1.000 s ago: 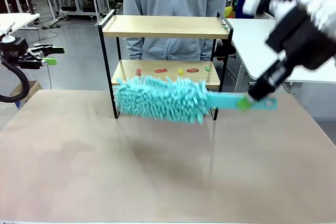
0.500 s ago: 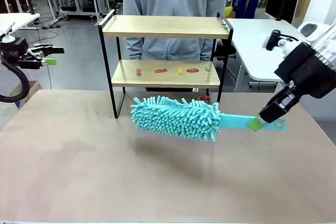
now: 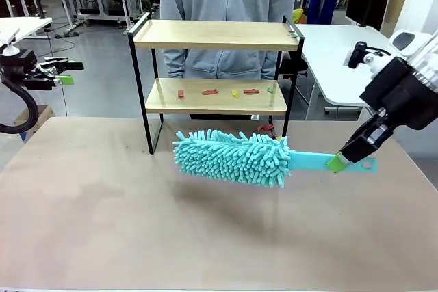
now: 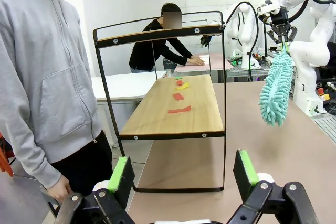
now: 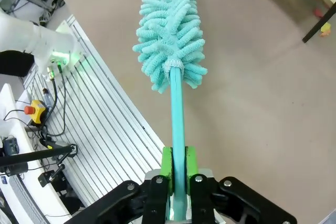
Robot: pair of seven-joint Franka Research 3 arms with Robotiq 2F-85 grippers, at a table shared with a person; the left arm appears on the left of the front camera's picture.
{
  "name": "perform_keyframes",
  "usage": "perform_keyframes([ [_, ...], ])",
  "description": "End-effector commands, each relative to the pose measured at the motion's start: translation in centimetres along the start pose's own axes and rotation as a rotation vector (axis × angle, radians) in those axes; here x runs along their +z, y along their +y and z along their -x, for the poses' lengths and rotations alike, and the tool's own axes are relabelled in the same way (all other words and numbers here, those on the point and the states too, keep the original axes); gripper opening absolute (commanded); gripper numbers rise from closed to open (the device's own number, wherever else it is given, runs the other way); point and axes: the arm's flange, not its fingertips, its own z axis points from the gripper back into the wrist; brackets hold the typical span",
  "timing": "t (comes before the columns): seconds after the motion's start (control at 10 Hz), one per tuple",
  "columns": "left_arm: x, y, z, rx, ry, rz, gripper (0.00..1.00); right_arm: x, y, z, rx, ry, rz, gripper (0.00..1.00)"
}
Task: Clean the shelf.
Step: Clean the specific section of the Shelf indicated by the human with the Duster.
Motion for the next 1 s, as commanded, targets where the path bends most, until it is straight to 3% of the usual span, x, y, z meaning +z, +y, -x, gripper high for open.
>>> perform_keyframes([
  [0.0, 0.02, -0.22, -0.19, -0.011, 0.002, 0.003, 1.00, -0.04, 0.22, -0.37, -0.011, -0.020, -0.007, 0.13],
  [0.9, 0.02, -0.22, -0.19, -0.011, 0.002, 0.003, 1.00, -0.04, 0.22, -0.37, -0.011, -0.020, -0.007, 0.13],
])
